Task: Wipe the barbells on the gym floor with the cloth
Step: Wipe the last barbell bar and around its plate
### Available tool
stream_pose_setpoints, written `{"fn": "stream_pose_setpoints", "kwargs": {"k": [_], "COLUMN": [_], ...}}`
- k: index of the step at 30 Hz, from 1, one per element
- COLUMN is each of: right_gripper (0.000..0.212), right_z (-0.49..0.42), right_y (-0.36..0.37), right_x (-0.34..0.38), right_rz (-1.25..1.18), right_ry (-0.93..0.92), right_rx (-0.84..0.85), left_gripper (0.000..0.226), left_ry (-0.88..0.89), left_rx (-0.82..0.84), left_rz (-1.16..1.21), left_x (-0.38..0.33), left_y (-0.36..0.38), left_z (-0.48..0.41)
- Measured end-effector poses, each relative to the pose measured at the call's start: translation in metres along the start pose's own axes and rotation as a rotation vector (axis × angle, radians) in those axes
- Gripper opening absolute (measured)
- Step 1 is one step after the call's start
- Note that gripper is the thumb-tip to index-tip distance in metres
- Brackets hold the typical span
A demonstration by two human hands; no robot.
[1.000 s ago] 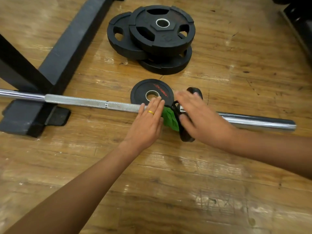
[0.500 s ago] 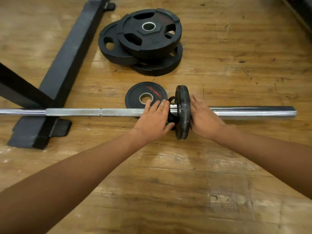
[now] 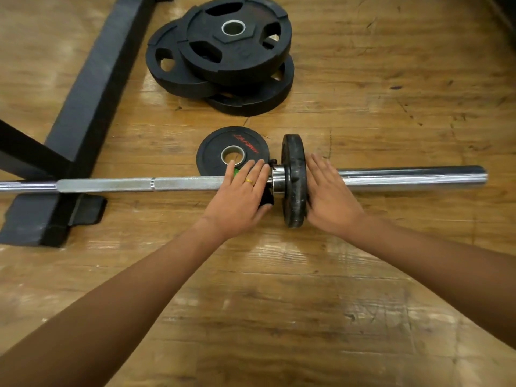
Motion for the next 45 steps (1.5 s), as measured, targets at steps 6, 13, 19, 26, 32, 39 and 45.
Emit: {"fn": "stream_pose_setpoints", "kwargs": {"k": [6,13,19,26,32,39,45], "right_gripper": [0.076,0.082,0.08,0.081,0.08,0.08,0.076], "right_z": [0.009,0.023,0.027,0.026,0.025,0.024,0.029], "right_y": [-0.002,0.003,0.005,0.006,0.005,0.001,0.003], "right_x": [0.002,0.01,0.009,0.009,0.01,0.011,0.01], "right_rz": [0.002,0.034,0.067,0.065,0.063,0.047,0.015], "right_ry": [0.0,0.0,-0.013,0.002,0.007,0.007,-0.006], "right_rx": [0.004,-0.019,-0.016,-0.016,-0.003,0.007,0.017], "left_gripper": [0.058,0.065,0.057,0.054,0.057,0.073,0.054], "left_ry": [0.046,-0.115,-0.067,0.017,-0.11,0.064,-0.223], "left_rx": [-0.048,-0.104,-0.504,-0.19,-0.144,-0.06,-0.178], "left_rz": [0.183,0.176,0.128,0.256,0.244,0.072,0.192], "left_x": [0.034,0.011,0.012,-0.007,0.003,-0.009,0.013], "left_y": [-0.009,-0.017,-0.029,-0.004,-0.008,-0.012,-0.003], "left_z": [0.012,0.016,0.034,0.034,0.013,0.01,0.024]}}
Point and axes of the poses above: each hand's wrist, its own z-axis away from the middle knuckle, its own y-axis out of the palm, x = y × z, the point moved 5 cm from there along -z, towards the middle knuckle, and after that the axes turned 4 degrees about -x, right-handed, at the moved point
